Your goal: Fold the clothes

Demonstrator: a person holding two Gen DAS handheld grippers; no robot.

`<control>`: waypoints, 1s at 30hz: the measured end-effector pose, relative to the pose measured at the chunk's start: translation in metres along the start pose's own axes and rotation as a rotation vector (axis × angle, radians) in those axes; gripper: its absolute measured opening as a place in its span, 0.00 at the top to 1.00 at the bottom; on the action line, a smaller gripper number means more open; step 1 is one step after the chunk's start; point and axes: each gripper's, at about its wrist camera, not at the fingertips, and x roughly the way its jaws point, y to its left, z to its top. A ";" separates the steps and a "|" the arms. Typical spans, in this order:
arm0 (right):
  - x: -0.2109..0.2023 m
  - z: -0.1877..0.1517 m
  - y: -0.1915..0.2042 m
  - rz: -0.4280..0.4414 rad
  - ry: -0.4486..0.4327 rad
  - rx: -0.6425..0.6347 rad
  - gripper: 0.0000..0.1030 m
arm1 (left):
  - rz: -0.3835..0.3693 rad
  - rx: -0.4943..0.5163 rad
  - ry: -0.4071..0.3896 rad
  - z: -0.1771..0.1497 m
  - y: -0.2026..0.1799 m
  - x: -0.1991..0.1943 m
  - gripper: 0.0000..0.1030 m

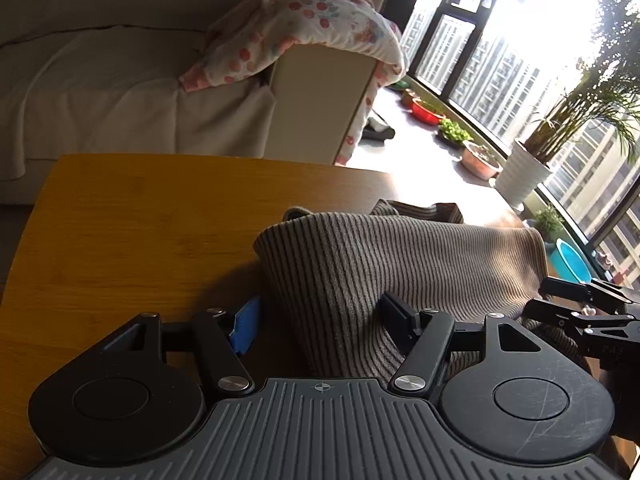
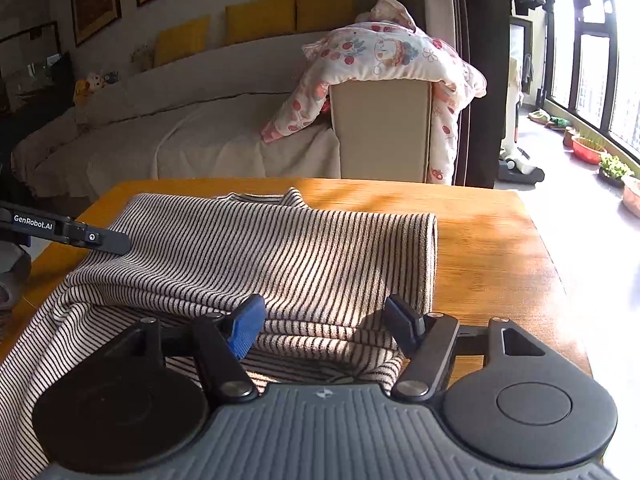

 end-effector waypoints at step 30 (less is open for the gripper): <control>0.008 0.030 -0.093 0.158 0.047 0.251 0.19 | -0.209 -0.072 0.050 0.011 0.026 0.006 0.14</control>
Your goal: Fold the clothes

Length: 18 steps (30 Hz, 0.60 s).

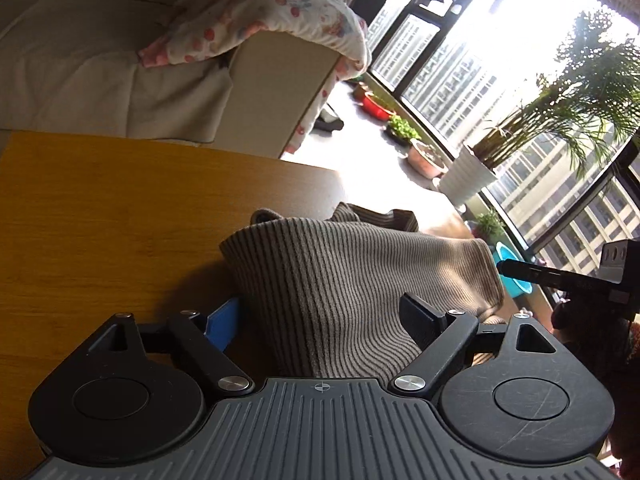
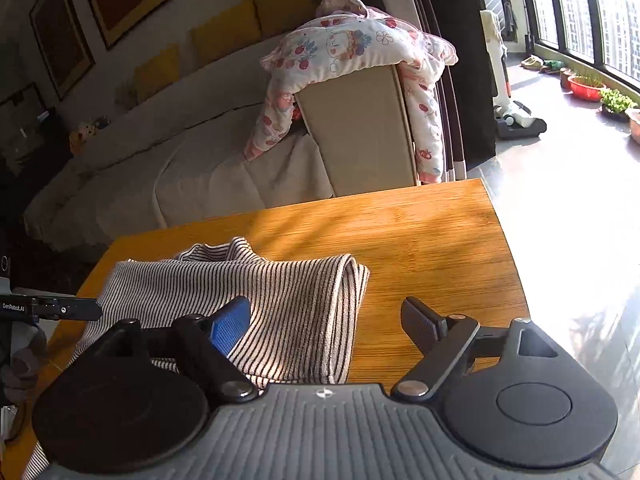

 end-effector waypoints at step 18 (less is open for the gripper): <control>0.093 0.028 0.029 0.148 0.134 -0.063 0.50 | 0.022 0.120 -0.062 0.020 -0.008 0.054 0.23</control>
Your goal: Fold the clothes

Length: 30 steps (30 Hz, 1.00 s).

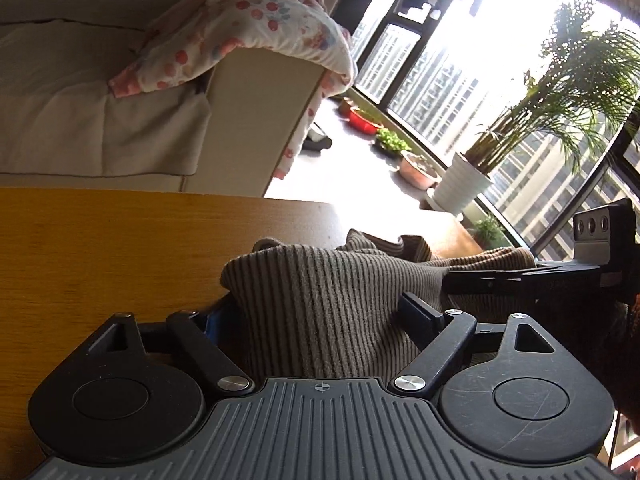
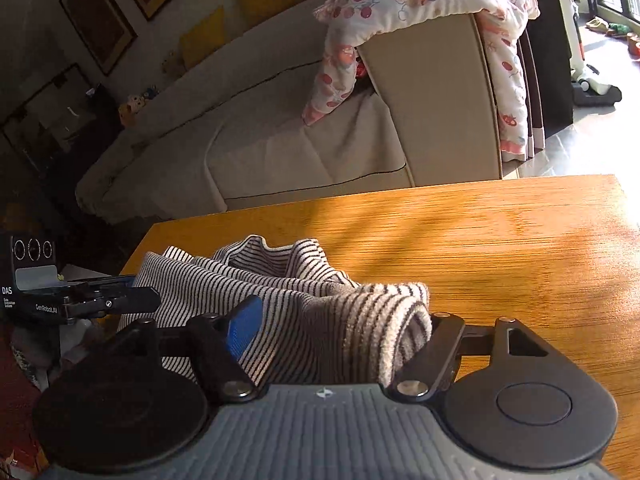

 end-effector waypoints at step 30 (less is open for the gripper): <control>-0.182 -0.238 0.204 -0.186 0.015 -0.905 0.76 | -0.013 0.216 0.042 -0.160 -0.083 -0.236 0.56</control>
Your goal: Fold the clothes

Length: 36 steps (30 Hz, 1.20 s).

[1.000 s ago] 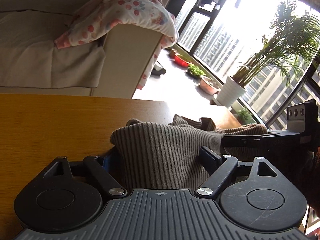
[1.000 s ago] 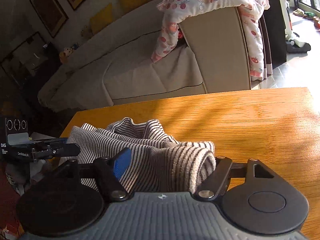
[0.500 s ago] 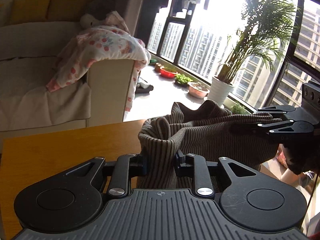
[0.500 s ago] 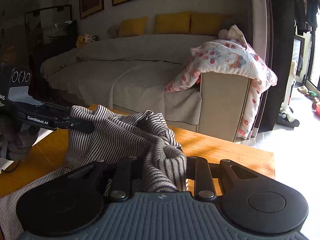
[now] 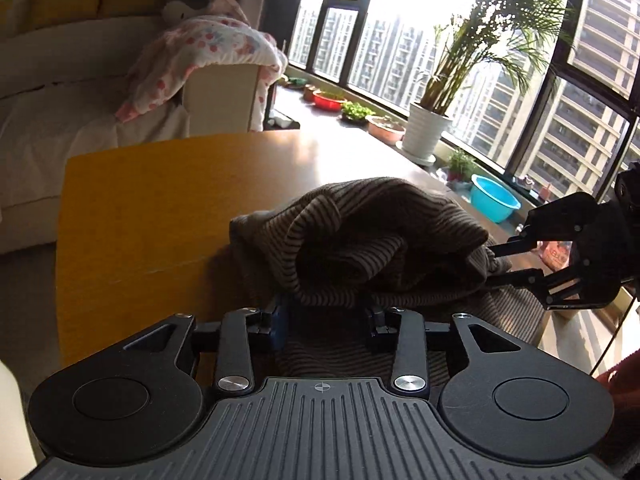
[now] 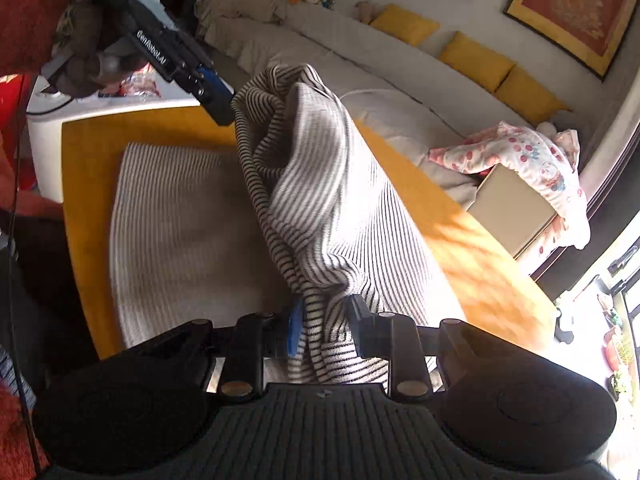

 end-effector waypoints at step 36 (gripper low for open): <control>-0.045 -0.053 -0.046 -0.035 -0.131 0.855 0.84 | 0.061 -0.092 0.013 -0.013 -0.041 0.006 0.60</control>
